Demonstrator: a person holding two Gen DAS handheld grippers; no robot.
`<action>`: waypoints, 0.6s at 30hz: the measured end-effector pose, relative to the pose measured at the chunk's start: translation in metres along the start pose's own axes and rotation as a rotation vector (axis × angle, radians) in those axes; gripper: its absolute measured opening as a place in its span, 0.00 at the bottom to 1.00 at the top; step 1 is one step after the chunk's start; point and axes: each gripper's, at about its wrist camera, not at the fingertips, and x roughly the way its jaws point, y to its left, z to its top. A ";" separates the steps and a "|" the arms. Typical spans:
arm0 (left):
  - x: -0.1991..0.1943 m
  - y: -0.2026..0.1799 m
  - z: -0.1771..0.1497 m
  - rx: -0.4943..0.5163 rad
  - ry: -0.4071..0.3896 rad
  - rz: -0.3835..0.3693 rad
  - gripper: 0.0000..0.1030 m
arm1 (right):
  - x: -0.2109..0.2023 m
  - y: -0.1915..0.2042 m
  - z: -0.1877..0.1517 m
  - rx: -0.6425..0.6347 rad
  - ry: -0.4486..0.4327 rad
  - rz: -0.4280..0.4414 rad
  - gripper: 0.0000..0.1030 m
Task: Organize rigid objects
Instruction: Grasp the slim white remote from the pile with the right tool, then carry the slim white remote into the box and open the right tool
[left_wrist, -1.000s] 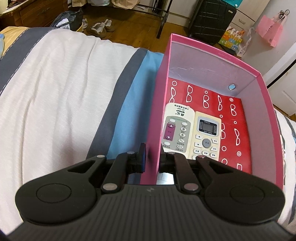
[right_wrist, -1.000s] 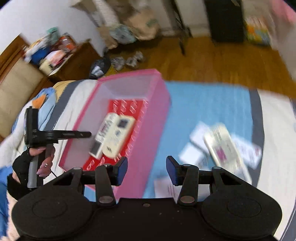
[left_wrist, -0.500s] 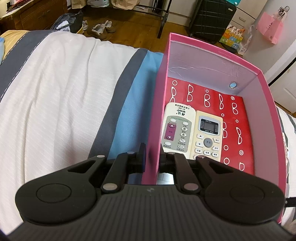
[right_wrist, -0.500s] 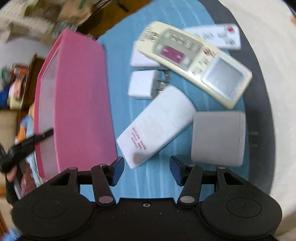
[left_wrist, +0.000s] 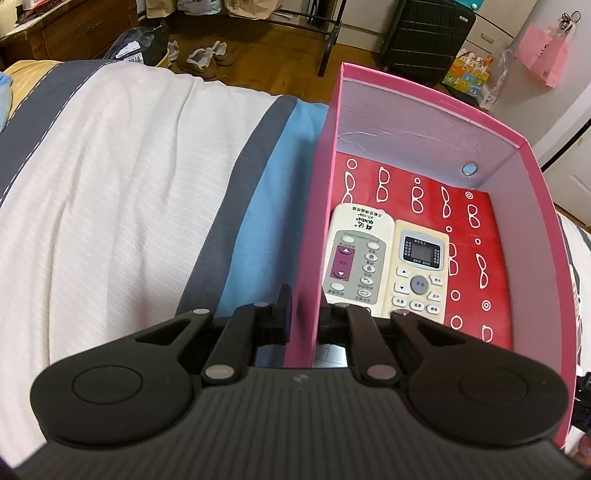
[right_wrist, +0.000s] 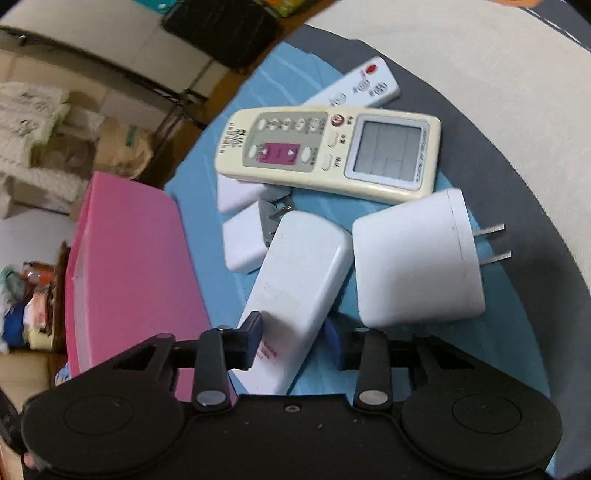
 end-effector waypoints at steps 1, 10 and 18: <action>0.000 0.000 0.000 -0.001 0.000 0.000 0.10 | -0.003 0.003 0.001 -0.022 -0.004 0.010 0.31; -0.001 -0.001 -0.001 -0.003 0.000 0.005 0.10 | -0.041 0.048 -0.009 -0.512 -0.082 -0.061 0.20; -0.003 0.001 -0.001 -0.008 0.003 -0.005 0.08 | -0.015 0.077 -0.025 -0.715 0.017 -0.125 0.21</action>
